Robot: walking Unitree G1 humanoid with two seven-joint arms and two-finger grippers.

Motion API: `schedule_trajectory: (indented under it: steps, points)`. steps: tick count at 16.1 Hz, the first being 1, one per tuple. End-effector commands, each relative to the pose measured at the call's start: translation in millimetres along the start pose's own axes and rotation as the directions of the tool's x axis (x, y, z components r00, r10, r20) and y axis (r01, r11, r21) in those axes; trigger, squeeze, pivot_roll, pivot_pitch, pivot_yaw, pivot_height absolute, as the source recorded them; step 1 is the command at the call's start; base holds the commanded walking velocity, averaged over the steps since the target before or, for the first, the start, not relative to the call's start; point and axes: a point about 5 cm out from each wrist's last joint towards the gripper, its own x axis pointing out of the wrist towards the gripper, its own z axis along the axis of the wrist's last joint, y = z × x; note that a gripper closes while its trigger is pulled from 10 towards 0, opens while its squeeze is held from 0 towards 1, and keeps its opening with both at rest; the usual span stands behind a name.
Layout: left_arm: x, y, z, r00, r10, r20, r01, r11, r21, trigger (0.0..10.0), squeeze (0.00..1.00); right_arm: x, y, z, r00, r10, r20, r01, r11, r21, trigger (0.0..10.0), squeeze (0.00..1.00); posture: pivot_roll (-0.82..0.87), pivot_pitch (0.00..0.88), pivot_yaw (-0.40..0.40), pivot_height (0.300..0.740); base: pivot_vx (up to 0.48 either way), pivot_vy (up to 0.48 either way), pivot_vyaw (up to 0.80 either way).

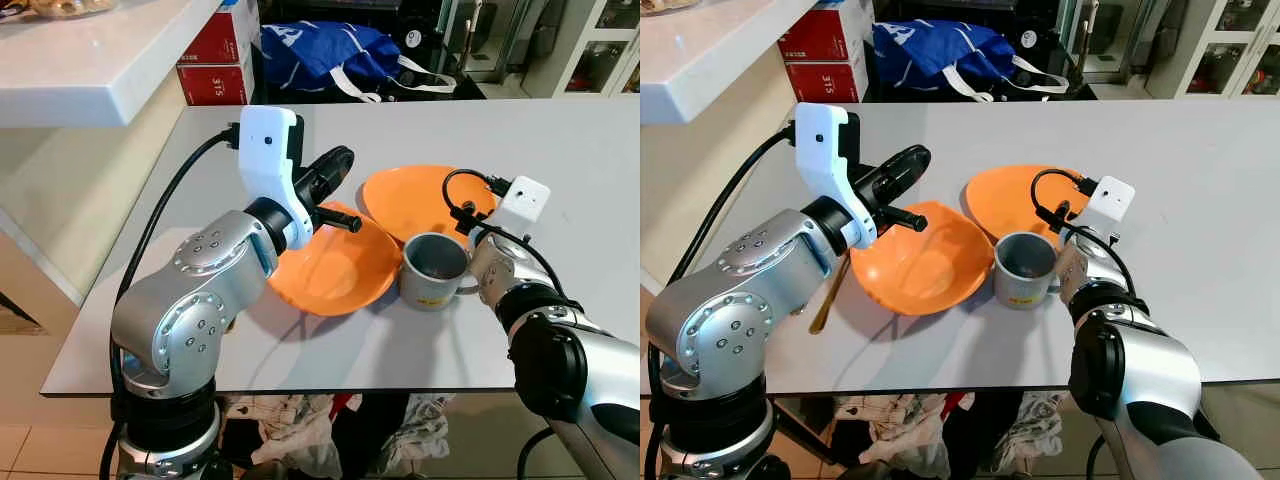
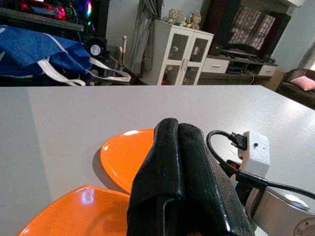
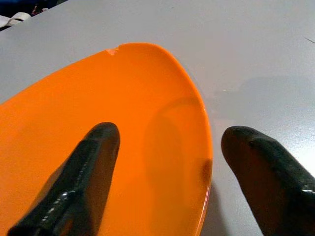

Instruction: Setting the table

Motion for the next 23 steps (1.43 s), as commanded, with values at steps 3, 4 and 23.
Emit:
schedule_trajectory:
  steps: [3,4,23]
  points:
    - [-0.7,-0.6,-1,1.0,-0.005,0.0,0.005,1.0,0.0,10.0,0.0,0.8,2.8,11,0.999,0.007,0.037,-0.007,1.0,-0.008,10.0,1.0,0.07,0.0,0.033,0.736,0.0,0.0,0.0]
    - [-0.7,-0.6,-1,1.0,-0.006,0.0,0.006,1.0,0.001,10.0,0.0,0.9,2.4,12,0.999,0.006,0.043,-0.006,1.0,-0.01,10.0,1.0,0.07,0.0,0.033,0.736,0.0,0.0,0.0]
    - [3.0,2.4,-1,1.0,0.009,0.03,-0.009,1.0,0.018,10.0,0.0,-2.2,12.2,65,0.948,0.038,0.317,0.024,0.982,-0.188,10.0,0.0,0.03,0.0,0.031,0.736,0.0,0.0,0.0]
